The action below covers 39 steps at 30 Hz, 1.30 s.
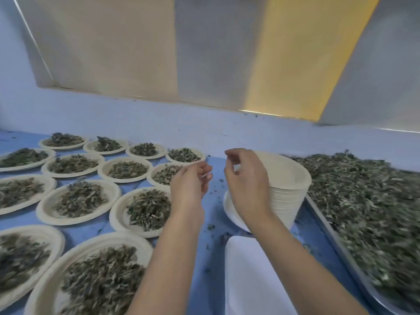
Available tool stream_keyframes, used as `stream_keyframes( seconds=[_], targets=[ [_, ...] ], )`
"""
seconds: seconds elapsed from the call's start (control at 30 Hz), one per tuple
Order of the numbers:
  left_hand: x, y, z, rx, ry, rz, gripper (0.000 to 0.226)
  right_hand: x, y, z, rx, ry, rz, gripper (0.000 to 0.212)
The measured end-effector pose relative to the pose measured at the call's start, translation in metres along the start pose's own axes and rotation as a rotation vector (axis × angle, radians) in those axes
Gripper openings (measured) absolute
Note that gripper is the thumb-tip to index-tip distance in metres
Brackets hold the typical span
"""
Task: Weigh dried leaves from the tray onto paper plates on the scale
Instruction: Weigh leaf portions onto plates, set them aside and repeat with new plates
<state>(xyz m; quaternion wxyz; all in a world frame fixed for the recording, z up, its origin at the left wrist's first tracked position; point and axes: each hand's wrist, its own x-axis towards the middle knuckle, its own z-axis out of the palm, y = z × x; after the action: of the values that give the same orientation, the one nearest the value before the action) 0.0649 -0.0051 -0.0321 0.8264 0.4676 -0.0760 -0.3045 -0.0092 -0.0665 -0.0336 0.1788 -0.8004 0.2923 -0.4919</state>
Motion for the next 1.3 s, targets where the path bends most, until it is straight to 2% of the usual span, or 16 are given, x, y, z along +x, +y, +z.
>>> stream_keyframes(
  seconds=[0.07,0.13,0.37,0.6,0.87,0.97,1.07,1.17,1.23,1.3],
  targets=[
    [-0.009,-0.011,0.008,0.018,-0.013,0.002,0.021,-0.001,0.021,-0.024,-0.231,0.005,-0.098,0.024],
    [-0.016,-0.019,0.013,0.033,-0.004,0.008,0.022,-0.002,0.036,-0.040,-0.346,-0.066,-0.098,0.023],
    [-0.025,-0.031,0.022,0.060,0.018,0.009,0.020,-0.008,0.049,-0.054,-0.421,-0.209,-0.237,0.025],
    [-0.030,-0.034,0.025,0.082,-0.005,0.016,0.020,-0.004,0.037,-0.050,-0.635,-0.255,-0.201,0.026],
    [-0.034,-0.037,0.027,0.093,-0.035,0.008,0.020,-0.007,0.041,-0.049,-0.424,-0.101,-0.259,0.026],
    [-0.035,-0.034,0.029,0.105,-0.089,0.044,0.017,-0.010,0.033,-0.051,-0.318,-0.014,-0.406,0.026],
    [-0.037,-0.031,0.029,0.108,-0.117,0.124,0.020,-0.018,0.029,-0.051,-0.237,0.018,-0.563,0.028],
    [-0.036,-0.026,0.024,0.228,-0.032,0.314,0.031,-0.035,0.026,-0.050,-0.209,-0.005,-0.632,0.025],
    [-0.035,-0.021,0.018,0.273,-0.017,0.356,0.033,-0.044,0.021,-0.054,-0.227,0.015,-0.584,0.024],
    [-0.035,-0.014,0.014,0.342,-0.063,0.341,0.028,-0.047,0.015,-0.061,-0.175,0.076,-0.426,0.026]
  ],
)
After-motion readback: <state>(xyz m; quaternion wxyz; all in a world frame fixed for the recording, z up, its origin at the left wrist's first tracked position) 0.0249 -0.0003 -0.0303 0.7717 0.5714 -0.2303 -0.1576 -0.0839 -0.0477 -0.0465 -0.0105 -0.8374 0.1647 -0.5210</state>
